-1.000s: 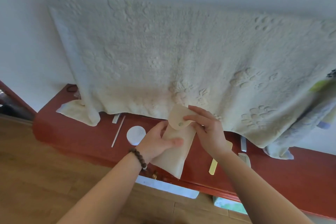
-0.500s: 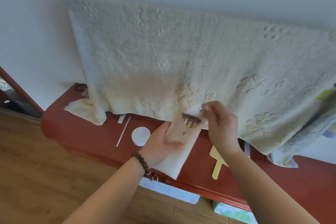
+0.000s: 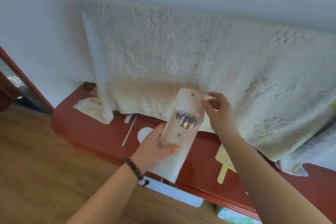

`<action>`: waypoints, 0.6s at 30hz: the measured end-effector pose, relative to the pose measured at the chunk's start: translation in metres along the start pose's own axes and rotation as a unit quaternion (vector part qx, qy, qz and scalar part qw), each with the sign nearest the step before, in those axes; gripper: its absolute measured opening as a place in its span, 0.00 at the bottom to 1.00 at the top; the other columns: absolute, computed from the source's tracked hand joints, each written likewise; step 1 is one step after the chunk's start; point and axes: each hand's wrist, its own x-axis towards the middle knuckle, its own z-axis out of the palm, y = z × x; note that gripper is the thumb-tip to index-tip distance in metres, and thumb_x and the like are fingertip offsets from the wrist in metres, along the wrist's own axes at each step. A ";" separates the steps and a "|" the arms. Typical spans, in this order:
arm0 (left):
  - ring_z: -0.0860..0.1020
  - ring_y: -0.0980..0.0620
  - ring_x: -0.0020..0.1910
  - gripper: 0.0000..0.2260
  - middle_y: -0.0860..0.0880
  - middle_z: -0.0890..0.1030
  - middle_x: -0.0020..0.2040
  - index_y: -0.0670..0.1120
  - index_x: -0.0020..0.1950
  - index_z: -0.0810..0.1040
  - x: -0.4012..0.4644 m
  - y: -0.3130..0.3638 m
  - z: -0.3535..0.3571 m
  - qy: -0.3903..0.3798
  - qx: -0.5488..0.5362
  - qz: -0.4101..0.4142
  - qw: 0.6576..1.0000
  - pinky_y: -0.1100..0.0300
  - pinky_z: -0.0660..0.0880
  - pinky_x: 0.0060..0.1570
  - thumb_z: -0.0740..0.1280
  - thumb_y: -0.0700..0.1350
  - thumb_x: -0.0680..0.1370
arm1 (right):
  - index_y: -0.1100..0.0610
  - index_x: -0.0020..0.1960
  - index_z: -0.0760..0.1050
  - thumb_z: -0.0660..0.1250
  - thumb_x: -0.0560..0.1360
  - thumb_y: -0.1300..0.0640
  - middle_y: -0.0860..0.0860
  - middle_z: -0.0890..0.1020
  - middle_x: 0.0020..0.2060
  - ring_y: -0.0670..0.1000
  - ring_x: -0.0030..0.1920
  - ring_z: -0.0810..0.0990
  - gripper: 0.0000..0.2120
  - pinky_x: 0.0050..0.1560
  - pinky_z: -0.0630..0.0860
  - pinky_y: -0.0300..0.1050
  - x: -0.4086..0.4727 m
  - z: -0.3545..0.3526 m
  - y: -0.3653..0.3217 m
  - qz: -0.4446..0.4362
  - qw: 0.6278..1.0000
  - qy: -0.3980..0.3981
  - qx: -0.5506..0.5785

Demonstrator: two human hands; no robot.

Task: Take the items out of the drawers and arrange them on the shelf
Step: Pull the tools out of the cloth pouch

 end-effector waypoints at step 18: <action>0.81 0.57 0.47 0.18 0.54 0.80 0.51 0.55 0.55 0.73 -0.013 -0.006 -0.021 0.092 0.076 -0.022 0.993 0.60 0.80 0.43 0.75 0.46 0.70 | 0.51 0.39 0.73 0.72 0.72 0.55 0.45 0.79 0.35 0.42 0.38 0.76 0.08 0.37 0.68 0.29 0.001 0.027 -0.012 -0.070 0.996 -0.051 -0.012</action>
